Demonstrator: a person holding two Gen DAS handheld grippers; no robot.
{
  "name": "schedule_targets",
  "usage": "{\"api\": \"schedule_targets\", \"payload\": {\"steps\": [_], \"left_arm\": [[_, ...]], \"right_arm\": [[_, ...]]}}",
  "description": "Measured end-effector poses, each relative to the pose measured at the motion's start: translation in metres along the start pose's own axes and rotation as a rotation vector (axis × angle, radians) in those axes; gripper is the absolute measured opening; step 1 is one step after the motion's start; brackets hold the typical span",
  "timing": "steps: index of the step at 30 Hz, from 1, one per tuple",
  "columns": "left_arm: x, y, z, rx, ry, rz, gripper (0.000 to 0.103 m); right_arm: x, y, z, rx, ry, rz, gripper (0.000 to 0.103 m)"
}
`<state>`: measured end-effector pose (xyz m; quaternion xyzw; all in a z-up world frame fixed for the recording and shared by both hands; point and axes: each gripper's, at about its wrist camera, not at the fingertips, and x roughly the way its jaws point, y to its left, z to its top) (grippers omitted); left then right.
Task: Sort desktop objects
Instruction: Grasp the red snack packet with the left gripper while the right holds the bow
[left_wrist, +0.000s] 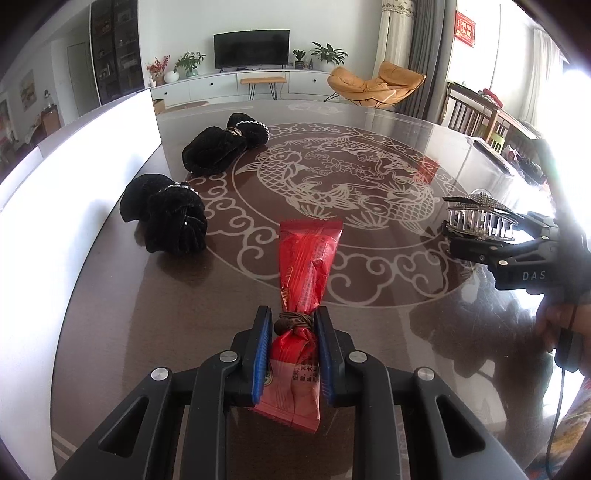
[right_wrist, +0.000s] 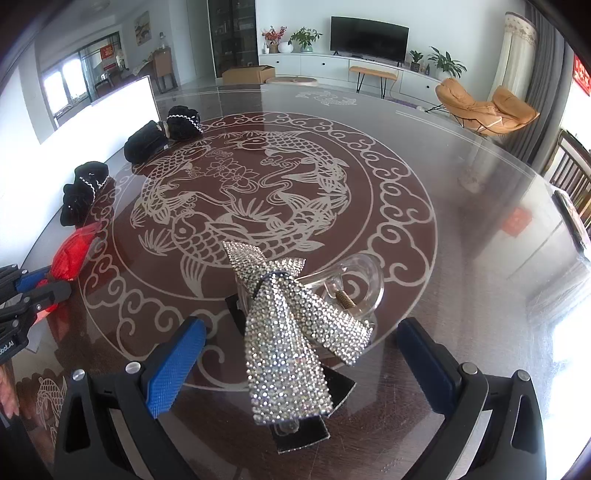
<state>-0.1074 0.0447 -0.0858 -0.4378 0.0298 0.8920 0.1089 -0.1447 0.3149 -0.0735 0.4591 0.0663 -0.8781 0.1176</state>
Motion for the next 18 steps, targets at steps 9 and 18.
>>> {"api": "schedule_targets", "payload": {"steps": [9,18], "left_arm": [[-0.006,-0.002,-0.007,0.005,-0.001,-0.009,0.023],[-0.011,-0.001,-0.012,-0.002,0.000,-0.018,0.023]], "right_arm": [[0.000,0.000,0.000,0.000,0.000,0.000,0.103],[0.000,0.000,0.000,0.000,0.000,0.000,0.103]]}}
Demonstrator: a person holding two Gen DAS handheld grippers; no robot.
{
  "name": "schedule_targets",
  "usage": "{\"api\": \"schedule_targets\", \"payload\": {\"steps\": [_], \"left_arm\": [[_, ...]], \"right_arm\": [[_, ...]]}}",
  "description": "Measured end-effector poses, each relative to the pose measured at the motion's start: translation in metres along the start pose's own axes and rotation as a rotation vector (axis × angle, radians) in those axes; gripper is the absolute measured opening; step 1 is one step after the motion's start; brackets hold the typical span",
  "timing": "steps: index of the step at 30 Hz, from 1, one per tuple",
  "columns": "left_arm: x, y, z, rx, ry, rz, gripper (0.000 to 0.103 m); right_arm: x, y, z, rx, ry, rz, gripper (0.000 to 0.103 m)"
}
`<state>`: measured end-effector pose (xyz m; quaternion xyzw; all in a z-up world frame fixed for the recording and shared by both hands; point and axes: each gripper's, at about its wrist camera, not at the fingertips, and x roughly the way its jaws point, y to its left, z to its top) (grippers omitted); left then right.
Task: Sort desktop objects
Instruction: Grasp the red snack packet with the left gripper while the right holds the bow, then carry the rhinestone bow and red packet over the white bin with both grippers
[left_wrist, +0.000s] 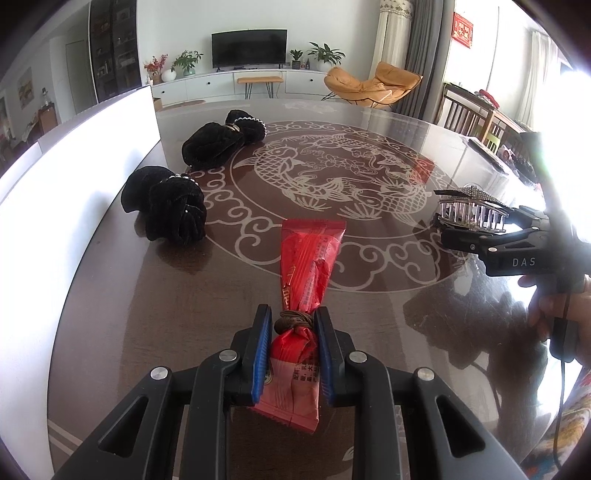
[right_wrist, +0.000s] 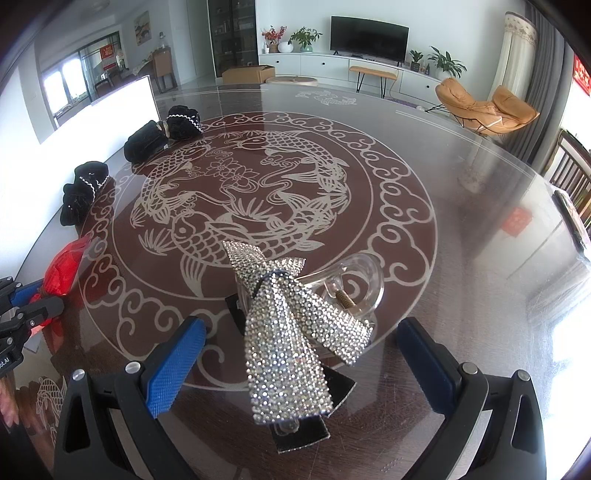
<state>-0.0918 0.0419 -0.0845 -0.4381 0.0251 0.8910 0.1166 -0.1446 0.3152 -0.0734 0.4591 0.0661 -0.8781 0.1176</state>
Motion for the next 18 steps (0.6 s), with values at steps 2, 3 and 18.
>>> {"api": "schedule_targets", "payload": {"steps": [2,3,18], "left_arm": [[-0.002,0.002,-0.002,-0.012,0.000,-0.016,0.023],[-0.004,0.006,-0.004,-0.035,-0.002,-0.037,0.023],[-0.043,0.051,-0.040,-0.208,-0.075,-0.171,0.023]], "right_arm": [[0.000,0.000,0.000,0.000,0.000,0.000,0.103],[0.000,0.000,0.000,0.000,0.000,0.000,0.103],[-0.008,-0.007,0.005,-0.001,-0.013,0.043,0.082]]}}
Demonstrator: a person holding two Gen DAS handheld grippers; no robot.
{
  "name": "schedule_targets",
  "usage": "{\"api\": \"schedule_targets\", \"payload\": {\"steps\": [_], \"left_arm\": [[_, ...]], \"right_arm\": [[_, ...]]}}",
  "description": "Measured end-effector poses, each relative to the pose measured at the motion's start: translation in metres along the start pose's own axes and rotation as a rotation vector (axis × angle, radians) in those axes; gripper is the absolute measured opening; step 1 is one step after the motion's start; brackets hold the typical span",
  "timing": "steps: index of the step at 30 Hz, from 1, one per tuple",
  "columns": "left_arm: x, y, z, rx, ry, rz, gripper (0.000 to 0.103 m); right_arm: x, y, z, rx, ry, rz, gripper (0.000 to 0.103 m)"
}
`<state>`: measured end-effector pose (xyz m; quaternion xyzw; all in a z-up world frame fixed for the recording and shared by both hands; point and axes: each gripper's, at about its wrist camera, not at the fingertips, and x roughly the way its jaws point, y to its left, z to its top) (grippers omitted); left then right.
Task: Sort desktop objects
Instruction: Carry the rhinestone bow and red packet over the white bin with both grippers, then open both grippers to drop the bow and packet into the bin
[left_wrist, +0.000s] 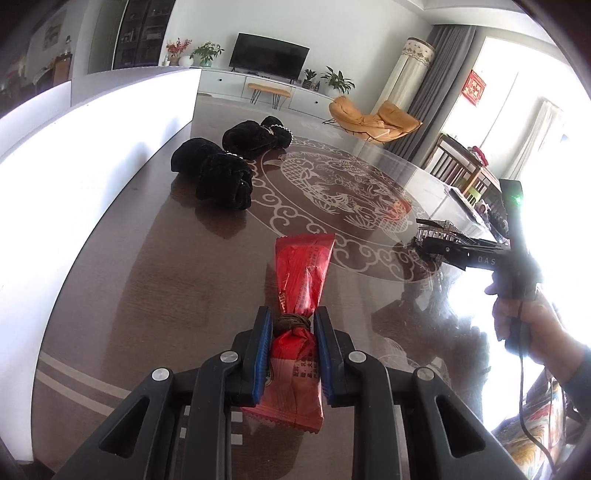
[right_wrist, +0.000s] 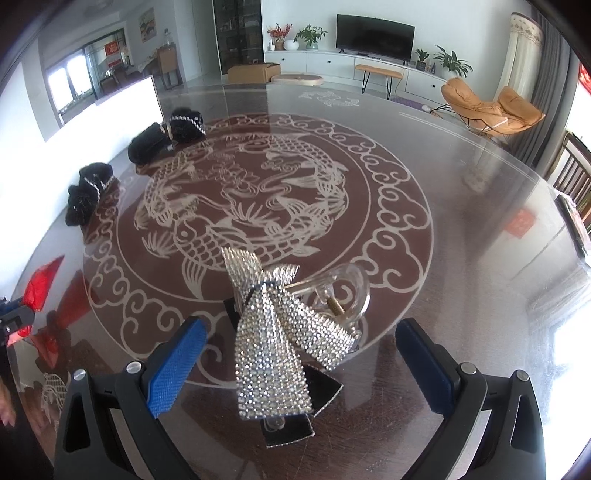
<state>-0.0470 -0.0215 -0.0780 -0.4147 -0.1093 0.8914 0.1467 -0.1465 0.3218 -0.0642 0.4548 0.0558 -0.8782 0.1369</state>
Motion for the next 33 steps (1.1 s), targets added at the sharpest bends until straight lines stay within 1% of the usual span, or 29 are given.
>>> {"api": "schedule_targets", "payload": {"steps": [1,2,3,5,7,9,11,14,17,20,21,25,27,29,30,31,32,33], "left_arm": [[-0.003,0.001,-0.001,-0.006,-0.004,-0.004,0.023],[-0.008,0.001,0.000,-0.012,-0.011,-0.007,0.023],[-0.014,0.001,0.001,-0.018,-0.024,-0.012,0.023],[-0.030,0.002,0.005,-0.037,-0.057,-0.029,0.022],[-0.050,0.003,0.013,-0.060,-0.096,-0.050,0.023],[-0.072,0.004,0.023,-0.089,-0.141,-0.071,0.023],[-0.096,0.010,0.035,-0.112,-0.185,-0.082,0.022],[-0.137,0.030,0.052,-0.125,-0.260,-0.055,0.023],[-0.174,0.068,0.070,-0.141,-0.296,0.013,0.023],[-0.192,0.116,0.088,-0.141,-0.279,0.150,0.023],[-0.195,0.135,0.093,-0.153,-0.264,0.183,0.023],[-0.193,0.201,0.106,-0.200,-0.190,0.309,0.023],[-0.185,0.229,0.104,-0.239,-0.146,0.345,0.023],[-0.173,0.252,0.097,-0.290,-0.087,0.352,0.023],[-0.164,0.261,0.094,-0.310,-0.051,0.358,0.023],[-0.156,0.266,0.087,-0.326,-0.017,0.376,0.025],[-0.149,0.271,0.084,-0.337,0.013,0.399,0.031],[-0.145,0.274,0.080,-0.344,0.033,0.420,0.037]], "right_arm": [[-0.002,-0.002,0.001,0.010,-0.008,0.038,0.063],[-0.001,-0.002,0.002,0.016,0.020,0.045,0.051],[-0.002,-0.002,0.003,0.019,0.029,0.035,0.049],[-0.009,0.000,0.001,0.007,0.033,0.009,0.049],[-0.020,0.003,-0.001,-0.002,0.019,0.002,0.049],[-0.036,0.009,0.004,-0.009,-0.006,0.014,0.049],[-0.054,0.023,0.015,-0.038,-0.036,0.037,0.049],[-0.084,0.066,0.045,-0.104,-0.105,0.106,0.049],[-0.107,0.129,0.079,-0.171,-0.175,0.220,0.049],[-0.113,0.208,0.111,-0.241,-0.202,0.355,0.049],[-0.110,0.237,0.121,-0.270,-0.200,0.392,0.049],[-0.090,0.345,0.145,-0.388,-0.174,0.483,0.049],[-0.074,0.389,0.149,-0.419,-0.133,0.528,0.049],[-0.057,0.425,0.146,-0.445,-0.093,0.535,0.049],[-0.046,0.439,0.144,-0.457,-0.062,0.546,0.050],[-0.035,0.452,0.139,-0.467,-0.022,0.553,0.050],[-0.025,0.462,0.134,-0.475,0.016,0.543,0.051],[-0.017,0.469,0.130,-0.481,0.042,0.531,0.059]]}}
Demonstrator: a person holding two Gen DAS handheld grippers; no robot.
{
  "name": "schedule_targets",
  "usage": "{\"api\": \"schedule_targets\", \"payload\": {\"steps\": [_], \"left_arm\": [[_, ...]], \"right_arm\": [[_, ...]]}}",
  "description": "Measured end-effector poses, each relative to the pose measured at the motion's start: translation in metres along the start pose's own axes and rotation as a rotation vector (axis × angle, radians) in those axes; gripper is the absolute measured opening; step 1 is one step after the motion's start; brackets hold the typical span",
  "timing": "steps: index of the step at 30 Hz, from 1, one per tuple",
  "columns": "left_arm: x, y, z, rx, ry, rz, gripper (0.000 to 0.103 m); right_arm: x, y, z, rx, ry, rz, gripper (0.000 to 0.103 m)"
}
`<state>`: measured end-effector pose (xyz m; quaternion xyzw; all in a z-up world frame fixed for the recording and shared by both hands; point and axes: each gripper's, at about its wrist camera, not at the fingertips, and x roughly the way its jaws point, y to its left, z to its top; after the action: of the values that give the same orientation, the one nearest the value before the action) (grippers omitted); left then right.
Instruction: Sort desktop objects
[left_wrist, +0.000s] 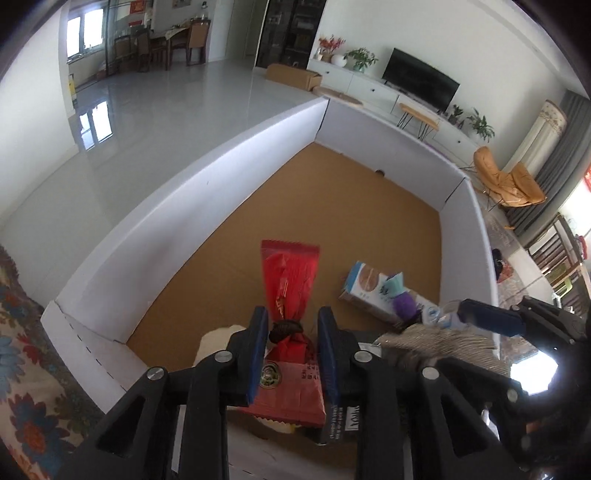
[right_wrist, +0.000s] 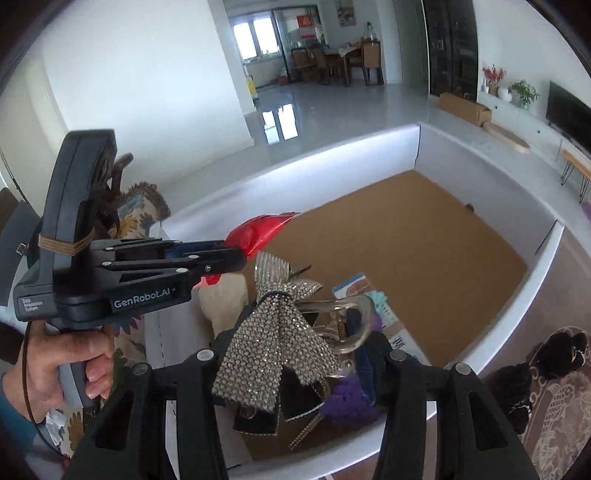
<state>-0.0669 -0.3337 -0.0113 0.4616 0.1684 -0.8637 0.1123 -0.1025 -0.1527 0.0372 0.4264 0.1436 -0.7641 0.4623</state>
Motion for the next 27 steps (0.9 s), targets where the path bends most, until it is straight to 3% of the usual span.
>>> {"api": "schedule_targets", "payload": {"steps": [2,3,6,8,10,13,15,17,20,22,27], "left_arm": [[0.001,-0.001,-0.008,-0.003,-0.015,0.023,0.074],[-0.003,-0.003,-0.012,0.000,-0.042,0.033,0.080],[-0.023,-0.012,-0.021,0.000,-0.133,0.045,0.083],[-0.043,-0.029,-0.026,0.010,-0.205,0.012,0.083],[-0.058,-0.060,-0.027,0.041,-0.263,-0.046,0.083],[-0.087,-0.119,-0.046,0.134,-0.327,-0.183,0.083],[-0.099,-0.165,-0.063,0.218,-0.352,-0.291,0.089],[-0.104,-0.209,-0.084,0.297,-0.359,-0.381,0.103],[-0.085,-0.264,-0.116,0.370,-0.275,-0.478,0.103],[-0.055,-0.293,-0.139,0.399,-0.182,-0.469,0.103],[0.025,-0.327,-0.171,0.462,-0.064,-0.291,0.103]], "right_arm": [[0.010,0.004,-0.004,0.002,0.009,-0.011,0.077],[0.006,0.004,-0.006,0.011,-0.017,-0.018,0.083],[-0.022,-0.007,-0.016,0.058,-0.109,0.006,0.087],[-0.054,-0.020,-0.029,0.080,-0.194,-0.001,0.091],[-0.090,-0.038,-0.050,0.094,-0.296,-0.060,0.103],[-0.127,-0.073,-0.100,0.108,-0.384,-0.218,0.103],[-0.137,-0.101,-0.138,0.118,-0.364,-0.356,0.103],[-0.138,-0.134,-0.178,0.134,-0.286,-0.485,0.103],[-0.133,-0.184,-0.237,0.214,-0.137,-0.621,0.103],[-0.136,-0.219,-0.268,0.292,-0.079,-0.654,0.103],[-0.148,-0.250,-0.310,0.450,-0.027,-0.646,0.103]]}}
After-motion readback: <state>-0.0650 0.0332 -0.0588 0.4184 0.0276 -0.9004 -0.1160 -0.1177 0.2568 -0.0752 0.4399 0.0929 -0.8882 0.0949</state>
